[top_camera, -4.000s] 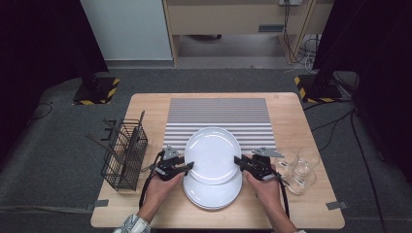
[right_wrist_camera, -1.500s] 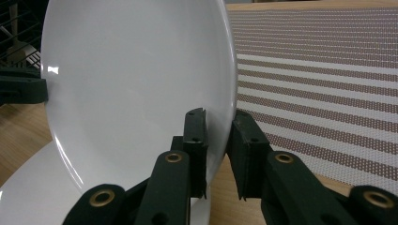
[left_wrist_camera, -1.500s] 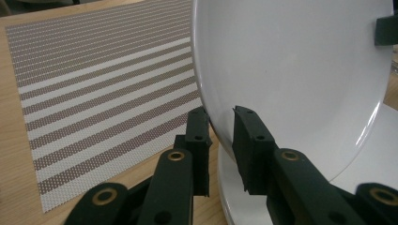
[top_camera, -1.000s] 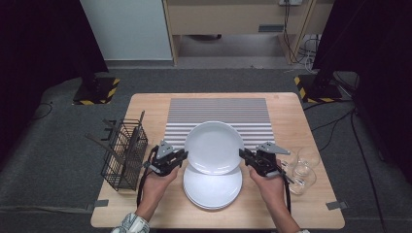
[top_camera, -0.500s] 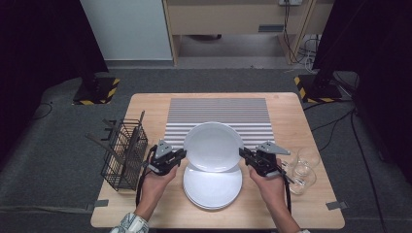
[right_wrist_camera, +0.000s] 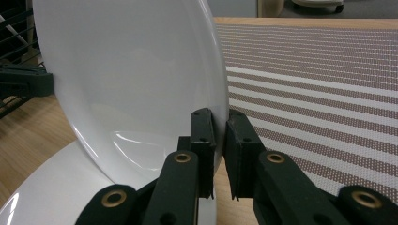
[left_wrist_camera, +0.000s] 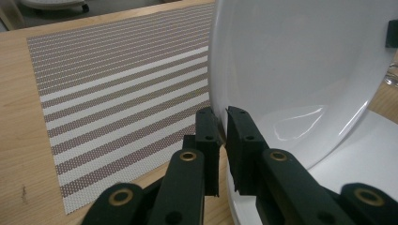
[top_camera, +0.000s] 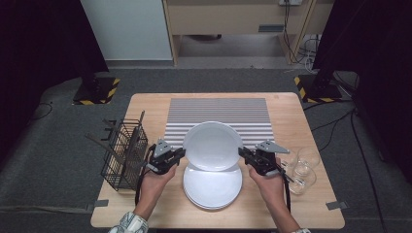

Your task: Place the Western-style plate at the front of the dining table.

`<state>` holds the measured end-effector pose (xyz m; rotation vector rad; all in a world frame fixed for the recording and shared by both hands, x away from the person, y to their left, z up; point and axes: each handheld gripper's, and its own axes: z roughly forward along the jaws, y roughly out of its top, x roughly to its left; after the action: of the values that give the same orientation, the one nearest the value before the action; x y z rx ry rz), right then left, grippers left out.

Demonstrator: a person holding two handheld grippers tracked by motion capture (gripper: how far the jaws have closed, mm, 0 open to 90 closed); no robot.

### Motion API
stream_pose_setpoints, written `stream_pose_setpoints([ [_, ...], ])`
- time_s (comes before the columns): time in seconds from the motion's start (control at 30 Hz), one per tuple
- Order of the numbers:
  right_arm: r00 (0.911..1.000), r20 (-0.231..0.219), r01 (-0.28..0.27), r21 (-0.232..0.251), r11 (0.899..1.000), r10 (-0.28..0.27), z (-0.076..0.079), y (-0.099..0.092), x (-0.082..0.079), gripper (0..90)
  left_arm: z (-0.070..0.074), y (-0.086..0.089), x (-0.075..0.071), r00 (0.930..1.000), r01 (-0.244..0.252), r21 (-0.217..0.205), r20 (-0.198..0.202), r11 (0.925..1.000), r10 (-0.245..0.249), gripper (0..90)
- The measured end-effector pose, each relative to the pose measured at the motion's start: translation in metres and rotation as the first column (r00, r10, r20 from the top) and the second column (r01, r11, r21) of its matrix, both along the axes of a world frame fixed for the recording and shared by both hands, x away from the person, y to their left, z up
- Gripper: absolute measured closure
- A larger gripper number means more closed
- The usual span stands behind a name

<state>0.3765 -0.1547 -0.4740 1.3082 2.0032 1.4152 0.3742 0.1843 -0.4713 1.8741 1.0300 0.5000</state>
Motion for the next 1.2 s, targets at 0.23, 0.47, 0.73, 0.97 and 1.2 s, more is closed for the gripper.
stream_pose_setpoints([
  [0.23, 0.9999, -0.010, 0.001, 0.014, 1.000, 0.000, 0.002, 0.000, 0.004, 82.6, 0.003, 0.000, 0.004, 1.0000, -0.008, -0.008, 0.000, 0.9999, 0.008, 82.6],
  [0.47, 0.9999, -0.016, 0.003, 0.016, 1.000, -0.002, 0.006, -0.001, 0.011, 82.4, 0.007, -0.001, 0.009, 1.0000, -0.008, -0.010, 0.005, 0.9999, 0.008, 82.1],
  [0.73, 0.9997, -0.025, 0.002, 0.005, 1.000, -0.002, 0.015, 0.000, 0.021, 82.3, 0.013, -0.001, 0.016, 0.9998, -0.018, -0.027, -0.001, 0.9995, 0.018, 82.2],
  [0.97, 0.9997, -0.026, 0.001, -0.006, 1.000, -0.002, 0.029, 0.000, 0.032, 82.1, 0.025, -0.002, 0.024, 0.9995, -0.030, -0.030, 0.005, 0.9991, 0.031, 82.0],
  [1.2, 0.9997, -0.025, 0.005, -0.010, 1.000, -0.005, 0.041, -0.001, 0.040, 82.1, 0.035, -0.004, 0.032, 0.9994, -0.035, -0.040, 0.005, 0.9986, 0.036, 81.9],
])
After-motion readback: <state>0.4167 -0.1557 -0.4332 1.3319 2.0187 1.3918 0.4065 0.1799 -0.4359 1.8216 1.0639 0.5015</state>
